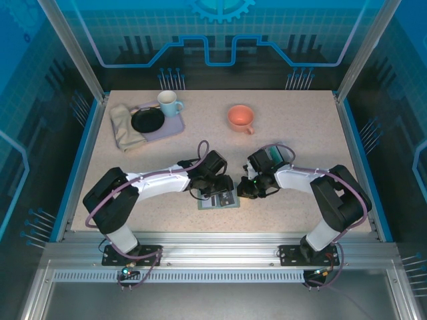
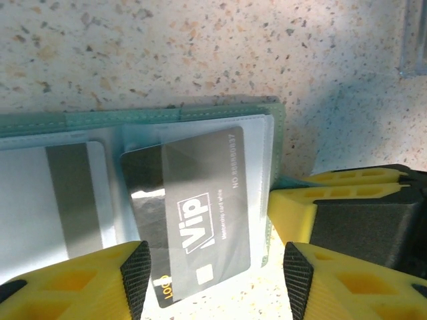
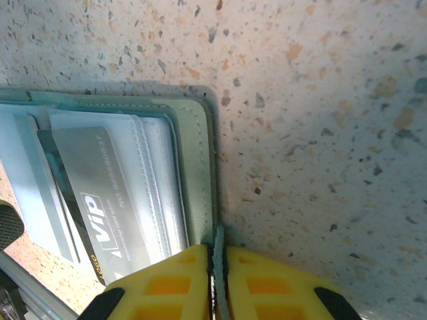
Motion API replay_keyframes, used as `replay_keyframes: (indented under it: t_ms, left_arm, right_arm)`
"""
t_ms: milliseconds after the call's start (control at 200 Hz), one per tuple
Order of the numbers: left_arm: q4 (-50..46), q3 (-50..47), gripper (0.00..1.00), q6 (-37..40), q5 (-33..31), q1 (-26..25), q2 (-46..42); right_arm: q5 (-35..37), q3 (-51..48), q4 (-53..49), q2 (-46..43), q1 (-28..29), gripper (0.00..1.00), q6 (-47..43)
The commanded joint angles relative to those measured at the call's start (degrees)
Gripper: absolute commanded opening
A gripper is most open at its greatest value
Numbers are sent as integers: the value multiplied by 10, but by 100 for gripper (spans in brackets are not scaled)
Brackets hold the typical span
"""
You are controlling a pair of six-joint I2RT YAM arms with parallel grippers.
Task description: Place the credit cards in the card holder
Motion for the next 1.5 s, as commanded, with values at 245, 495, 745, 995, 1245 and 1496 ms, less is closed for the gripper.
replay_keyframes:
  t_ms: [245, 495, 745, 995, 1245, 1496]
  left_arm:
    - [-33, 28, 59, -1, -7, -1, 39]
    - [-37, 46, 56, -1, -6, -3, 68]
    - [0, 55, 49, 8, 20, -4, 76]
    - [27, 59, 49, 27, 38, -3, 78]
    - [20, 59, 52, 39, 30, -1, 79]
    - [2, 34, 59, 42, 1, -1, 13]
  right_arm:
    - [22, -15, -70, 14, -1, 9, -9]
    - [22, -15, -69, 15, 0, 9, -9]
    - [21, -19, -65, 16, 1, 8, -5]
    - [20, -19, -62, 17, 3, 9, -4]
    - [24, -16, -62, 11, 3, 9, 0]
    - [33, 10, -115, -67, -17, 28, -25]
